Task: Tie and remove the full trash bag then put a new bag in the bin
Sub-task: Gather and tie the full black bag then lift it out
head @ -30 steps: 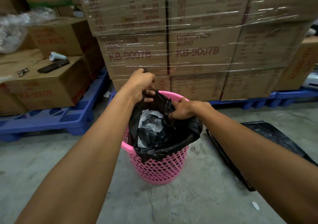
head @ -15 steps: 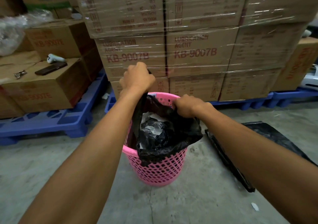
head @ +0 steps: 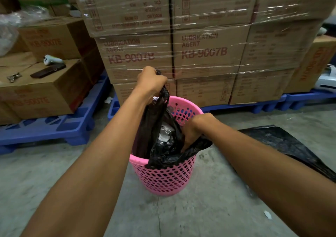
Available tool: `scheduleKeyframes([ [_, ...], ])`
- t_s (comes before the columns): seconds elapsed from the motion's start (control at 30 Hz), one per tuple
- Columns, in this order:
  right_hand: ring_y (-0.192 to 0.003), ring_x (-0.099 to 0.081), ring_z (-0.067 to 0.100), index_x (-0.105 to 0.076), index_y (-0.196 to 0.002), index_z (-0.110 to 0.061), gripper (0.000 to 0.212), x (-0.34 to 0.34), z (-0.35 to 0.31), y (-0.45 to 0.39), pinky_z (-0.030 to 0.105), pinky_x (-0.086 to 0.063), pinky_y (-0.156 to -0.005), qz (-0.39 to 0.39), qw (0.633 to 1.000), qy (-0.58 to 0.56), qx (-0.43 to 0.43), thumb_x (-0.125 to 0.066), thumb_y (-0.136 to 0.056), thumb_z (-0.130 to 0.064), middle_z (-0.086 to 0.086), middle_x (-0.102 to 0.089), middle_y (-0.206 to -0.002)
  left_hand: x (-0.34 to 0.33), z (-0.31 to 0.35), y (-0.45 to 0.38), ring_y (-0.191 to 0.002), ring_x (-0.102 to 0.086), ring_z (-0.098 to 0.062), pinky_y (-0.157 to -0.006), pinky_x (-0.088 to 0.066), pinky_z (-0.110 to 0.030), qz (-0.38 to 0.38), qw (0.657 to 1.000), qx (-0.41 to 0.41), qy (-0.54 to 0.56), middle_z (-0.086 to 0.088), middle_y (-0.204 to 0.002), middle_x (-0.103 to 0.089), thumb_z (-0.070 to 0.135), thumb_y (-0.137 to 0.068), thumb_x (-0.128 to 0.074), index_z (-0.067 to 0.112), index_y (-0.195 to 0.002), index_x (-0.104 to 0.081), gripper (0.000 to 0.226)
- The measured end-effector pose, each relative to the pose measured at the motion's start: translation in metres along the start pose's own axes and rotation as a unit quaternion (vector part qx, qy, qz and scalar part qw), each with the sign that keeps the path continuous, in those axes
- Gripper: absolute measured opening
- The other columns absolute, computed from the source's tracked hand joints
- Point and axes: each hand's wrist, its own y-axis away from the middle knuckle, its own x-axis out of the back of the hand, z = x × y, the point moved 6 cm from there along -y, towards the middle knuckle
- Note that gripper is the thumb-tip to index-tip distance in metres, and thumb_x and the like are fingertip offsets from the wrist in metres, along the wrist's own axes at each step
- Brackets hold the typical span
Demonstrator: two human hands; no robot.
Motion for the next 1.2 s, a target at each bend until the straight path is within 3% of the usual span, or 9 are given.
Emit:
scheduleKeyframes([
  [0.2, -0.111, -0.054, 0.026, -0.06, -0.124, -0.016, 0.037, 0.041, 0.007, 0.015, 0.035, -0.042, -0.098, 0.159, 0.971, -0.171, 0.052, -0.043, -0.099, -0.037, 0.007, -0.059, -0.124, 0.014, -0.006, -0.006, -0.09, -0.072, -0.036, -0.076, -0.061, -0.056, 0.037, 0.999, 0.008, 0.027, -0.019, -0.09, -0.071, 0.01, -0.069, -0.066, 0.016, -0.066, -0.061, 0.008],
  [0.33, -0.1, -0.068, 0.035, -0.072, -0.095, -0.004, 0.031, 0.068, 0.032, 0.009, 0.045, -0.055, -0.09, 0.329, 0.736, -0.589, 0.057, -0.051, -0.091, -0.026, 0.017, -0.071, -0.101, 0.018, 0.002, -0.005, -0.087, -0.073, -0.03, -0.079, -0.062, -0.048, 0.041, 0.999, -0.014, 0.015, -0.008, -0.082, -0.072, 0.014, -0.078, -0.071, 0.017, -0.065, -0.07, 0.013],
  [0.4, -0.1, -0.069, 0.041, -0.073, -0.094, -0.005, 0.028, 0.064, 0.034, -0.001, 0.053, -0.056, -0.089, 0.32, 0.602, -0.727, 0.076, -0.054, -0.087, -0.024, 0.021, -0.073, -0.1, 0.02, 0.007, -0.006, -0.089, -0.072, -0.027, -0.082, -0.061, -0.046, 0.05, 0.998, -0.039, -0.01, -0.008, -0.084, -0.075, 0.013, -0.081, -0.07, 0.014, -0.073, -0.075, 0.01],
  [0.47, -0.093, -0.071, 0.035, -0.073, -0.095, -0.011, 0.024, 0.061, 0.03, -0.002, 0.049, -0.056, -0.089, 0.29, 0.542, -0.781, 0.108, -0.055, -0.093, -0.026, 0.019, -0.073, -0.102, 0.019, 0.009, -0.006, -0.089, -0.072, -0.027, -0.083, -0.061, -0.044, 0.057, 0.997, -0.055, -0.025, -0.011, -0.084, -0.076, 0.013, -0.081, -0.07, 0.009, -0.079, -0.077, 0.008],
  [0.73, -0.103, -0.057, 0.033, -0.067, -0.102, -0.015, 0.036, 0.065, -0.006, 0.004, 0.049, -0.045, -0.099, 0.148, 0.615, -0.707, 0.316, -0.083, -0.073, -0.029, 0.019, -0.064, -0.106, 0.021, 0.002, -0.013, -0.087, -0.073, -0.025, -0.08, -0.062, -0.043, 0.109, 0.993, -0.039, 0.001, -0.007, -0.084, -0.075, 0.014, -0.076, -0.073, 0.015, -0.071, -0.073, 0.005],
  [0.93, -0.096, -0.069, 0.013, -0.066, -0.109, -0.019, 0.035, 0.067, 0.0, 0.017, 0.03, -0.055, -0.09, 0.277, 0.815, -0.441, 0.255, -0.081, -0.078, -0.029, 0.0, -0.073, -0.103, 0.023, -0.001, -0.015, -0.087, -0.072, -0.022, -0.08, -0.062, -0.04, 0.114, 0.993, -0.038, 0.012, -0.002, -0.081, -0.072, 0.012, -0.08, -0.072, 0.018, -0.069, -0.071, 0.013],
  [1.03, -0.104, -0.067, 0.024, -0.069, -0.109, -0.015, 0.037, 0.073, 0.01, 0.013, 0.046, -0.05, -0.1, 0.348, 0.75, -0.533, 0.179, -0.059, -0.092, -0.046, 0.009, -0.072, -0.111, 0.025, 0.0, -0.015, -0.085, -0.072, -0.022, -0.078, -0.062, -0.042, 0.118, 0.992, -0.044, 0.005, -0.004, -0.079, -0.072, 0.013, -0.08, -0.072, 0.015, -0.069, -0.071, 0.011],
  [1.13, -0.102, -0.069, 0.025, -0.07, -0.107, -0.01, 0.034, 0.068, 0.007, 0.008, 0.043, -0.052, -0.099, 0.218, 0.653, -0.688, 0.231, -0.058, -0.095, -0.04, 0.014, -0.072, -0.116, 0.026, 0.009, -0.009, -0.087, -0.071, -0.02, -0.081, -0.06, -0.039, 0.132, 0.987, -0.079, -0.044, -0.005, -0.083, -0.073, 0.014, -0.081, -0.07, 0.011, -0.077, -0.075, 0.006],
  [1.2, -0.098, -0.07, 0.023, -0.07, -0.107, -0.01, 0.026, 0.064, -0.009, 0.015, 0.038, -0.055, -0.094, 0.151, 0.714, -0.62, 0.289, -0.067, -0.091, -0.03, 0.012, -0.073, -0.112, 0.022, 0.016, -0.003, -0.092, -0.069, -0.021, -0.083, -0.058, -0.037, 0.122, 0.981, -0.123, -0.089, -0.003, -0.082, -0.072, 0.017, -0.082, -0.069, 0.012, -0.08, -0.075, 0.008],
])
